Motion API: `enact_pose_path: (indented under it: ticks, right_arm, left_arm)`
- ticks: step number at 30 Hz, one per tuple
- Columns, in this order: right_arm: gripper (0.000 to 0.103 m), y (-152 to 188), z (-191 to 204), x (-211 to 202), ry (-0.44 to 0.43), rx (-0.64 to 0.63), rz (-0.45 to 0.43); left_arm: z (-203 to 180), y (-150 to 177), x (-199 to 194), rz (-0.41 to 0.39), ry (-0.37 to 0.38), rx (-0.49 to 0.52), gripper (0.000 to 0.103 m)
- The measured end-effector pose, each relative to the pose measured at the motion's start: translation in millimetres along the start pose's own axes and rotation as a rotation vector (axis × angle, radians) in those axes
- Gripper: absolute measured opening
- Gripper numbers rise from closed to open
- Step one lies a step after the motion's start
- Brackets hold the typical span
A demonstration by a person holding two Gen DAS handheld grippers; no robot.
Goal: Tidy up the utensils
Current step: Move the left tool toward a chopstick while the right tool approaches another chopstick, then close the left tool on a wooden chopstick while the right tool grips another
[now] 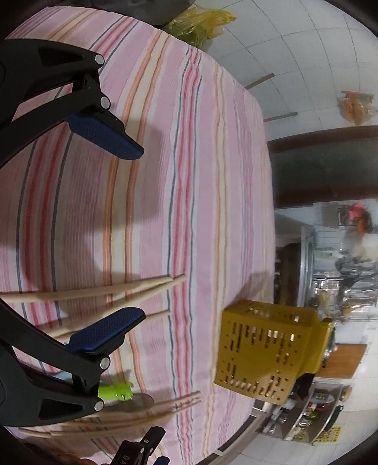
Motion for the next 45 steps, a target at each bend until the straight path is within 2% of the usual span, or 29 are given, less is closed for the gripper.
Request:
enact_pose_path:
  ticks: [5,15,19,21,23,28,33,37,39,43,45]
  right_arm:
    - [0.099,2.2,-5.3,3.0,0.001,0.025,0.018]
    - [0.098,7.6,-3.8,13.2,0.011,0.018,0.070]
    - [0.092,9.0,-3.6,16.6,0.006,0.027,0.093]
    - [0.084,9.9,-1.9,17.7,-0.021,0.040,0.104]
    - [0.081,10.2,-0.8,18.1,-0.026,0.049,0.106]
    - [0.061,12.0,8.7,14.1,-0.036,0.032,0.103]
    - [0.053,16.1,12.7,10.6,-0.044,0.041,0.103]
    - [0.053,16.4,13.6,10.5,-0.035,0.059,0.101]
    - [0.053,15.5,13.3,10.6,-0.029,0.068,0.103]
    - [0.043,14.2,16.9,10.0,-0.023,0.065,0.105]
    - [0.038,13.4,20.8,9.5,-0.019,0.054,0.104]
  left_arm:
    - [0.9,5.4,11.0,0.045,-0.001,0.000,0.098]
    - [-2.7,10.3,19.5,0.077,-0.032,0.030,0.098]
    - [-1.1,12.9,27.8,0.114,-0.034,0.027,0.098]
    - [-0.3,13.8,30.5,0.127,-0.025,0.018,0.098]
    - [0.3,14.3,33.8,0.144,-0.014,0.011,0.099]
    - [1.4,14.4,37.9,0.168,0.015,-0.010,0.099]
    - [-1.2,13.8,38.1,0.178,0.017,0.007,0.099]
    - [-3.7,9.1,39.4,0.184,0.011,0.011,0.098]
    - [-4.4,7.9,39.2,0.180,0.010,0.005,0.095]
    - [-11.5,4.3,31.4,0.143,0.025,0.031,0.069]
    - [-14.9,3.8,29.6,0.138,0.035,0.038,0.059]
Point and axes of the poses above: each gripper's, at about its wrist camera, not at the fingertips, and x roughly the way its jaws point, z to its left, y to its underside, the point moved 10 cm from there along x, roughly the way its jaws point, and after that the axes turned 9 degrees about z, right-handed, at the moved point
